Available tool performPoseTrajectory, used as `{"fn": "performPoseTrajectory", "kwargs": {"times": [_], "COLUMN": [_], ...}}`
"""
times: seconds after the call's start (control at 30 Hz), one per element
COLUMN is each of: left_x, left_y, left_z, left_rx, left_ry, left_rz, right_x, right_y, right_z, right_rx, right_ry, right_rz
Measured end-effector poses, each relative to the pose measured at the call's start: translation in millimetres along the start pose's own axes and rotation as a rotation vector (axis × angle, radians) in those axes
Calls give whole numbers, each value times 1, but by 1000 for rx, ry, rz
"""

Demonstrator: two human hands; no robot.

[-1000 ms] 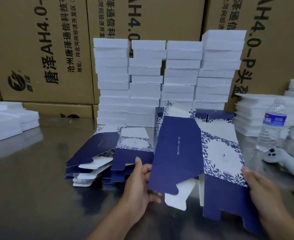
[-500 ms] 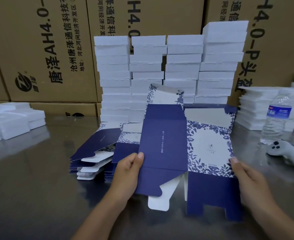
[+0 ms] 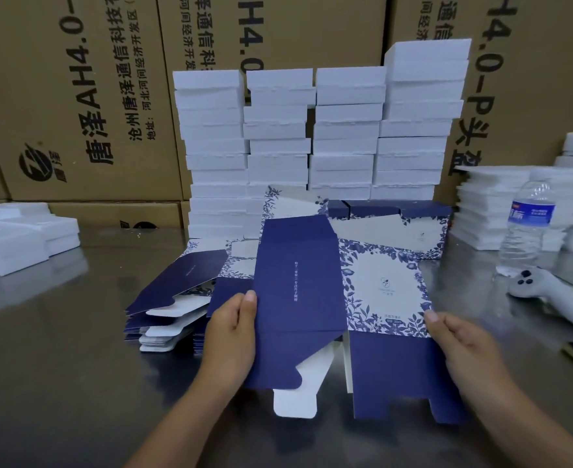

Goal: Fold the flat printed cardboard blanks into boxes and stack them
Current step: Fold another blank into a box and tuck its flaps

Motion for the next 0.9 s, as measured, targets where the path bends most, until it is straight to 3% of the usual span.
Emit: {"fn": "performPoseTrajectory", "kwargs": {"times": [0.23,0.47,0.63,0.9], "left_x": [-3,-8,-6,-8], "left_y": [-1,1,-3,-3], "left_z": [-1,-7,-8,-11], "left_rx": [-77,48,-2,38], "left_ry": [-106,77,32,22], "left_rz": [-27,-87,2,-107], "right_x": [10,13,8,10], "right_y": [-4,-5,-3,-3], "right_z": [-3,-2,0,2], "right_rx": [4,-5,17,35], "right_ry": [-3,49,90,160], "right_rz": [136,129,73,81]}}
Point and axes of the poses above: each hand's wrist, its own y-axis away from the middle knuckle, its own x-axis out of the back of the hand, z = x × y, the point moved 3 cm from there along -y, towards the middle knuckle, and after that the axes turned 11 degrees about x, right-handed, at the moved point
